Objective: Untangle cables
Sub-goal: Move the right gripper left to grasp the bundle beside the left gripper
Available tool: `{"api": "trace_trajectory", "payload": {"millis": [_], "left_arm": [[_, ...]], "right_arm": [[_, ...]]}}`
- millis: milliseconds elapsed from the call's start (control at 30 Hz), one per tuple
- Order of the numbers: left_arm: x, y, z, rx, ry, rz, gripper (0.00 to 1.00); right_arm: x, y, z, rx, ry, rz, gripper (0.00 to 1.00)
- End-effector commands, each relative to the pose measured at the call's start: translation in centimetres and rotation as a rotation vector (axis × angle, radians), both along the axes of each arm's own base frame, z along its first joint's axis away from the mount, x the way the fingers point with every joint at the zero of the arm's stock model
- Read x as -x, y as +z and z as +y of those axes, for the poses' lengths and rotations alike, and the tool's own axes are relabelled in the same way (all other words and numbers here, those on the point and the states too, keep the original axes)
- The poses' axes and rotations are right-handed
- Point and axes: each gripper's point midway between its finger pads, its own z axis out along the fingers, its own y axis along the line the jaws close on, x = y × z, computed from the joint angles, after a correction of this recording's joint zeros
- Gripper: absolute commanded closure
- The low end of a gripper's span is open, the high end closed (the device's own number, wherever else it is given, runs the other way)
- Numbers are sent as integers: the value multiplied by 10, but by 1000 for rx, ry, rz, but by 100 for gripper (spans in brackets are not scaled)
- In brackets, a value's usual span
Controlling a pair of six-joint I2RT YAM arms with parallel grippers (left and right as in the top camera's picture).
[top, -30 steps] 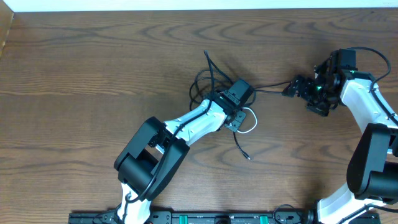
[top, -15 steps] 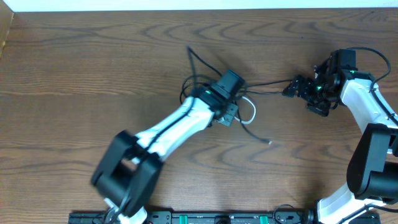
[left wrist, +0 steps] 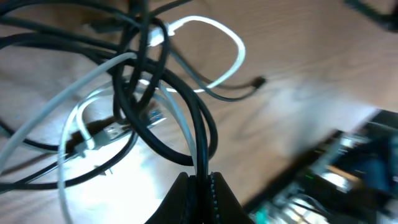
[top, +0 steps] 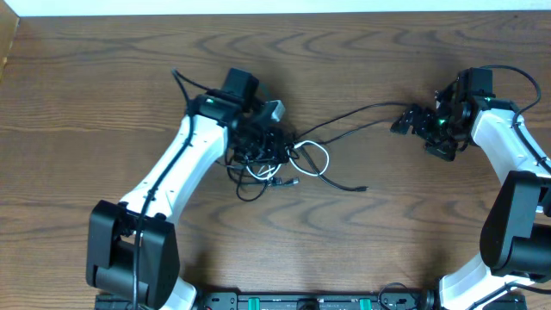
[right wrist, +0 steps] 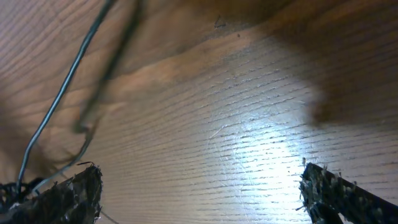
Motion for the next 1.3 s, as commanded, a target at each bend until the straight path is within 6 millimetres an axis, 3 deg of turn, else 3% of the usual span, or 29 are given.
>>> {"api": "trace_trajectory", "payload": {"millis": [0,500,700,833,933,1100,1267], "left_arm": [[10,21,-13,172,-10,75,93],[15,17,-14,159,-66,46,93],[30,49,-31,397,-147,75,93],[26,69,-30,526,-134,87,93],[21,70,-24,530,-112,83,92],[19,70,-21,531,-114,67,93],[16,58,-16,459,-128,23,93]], "right_arm": [[1,0,2,0,7,0,1],[1,0,2,0,7,0,1],[1,0,2,0,7,1,1],[1,0,2,0,7,1,1],[1,0,1,1,7,0,1],[-18,7,4,-18,12,-85,1],[5,9,24,-138,35,3,1]]}}
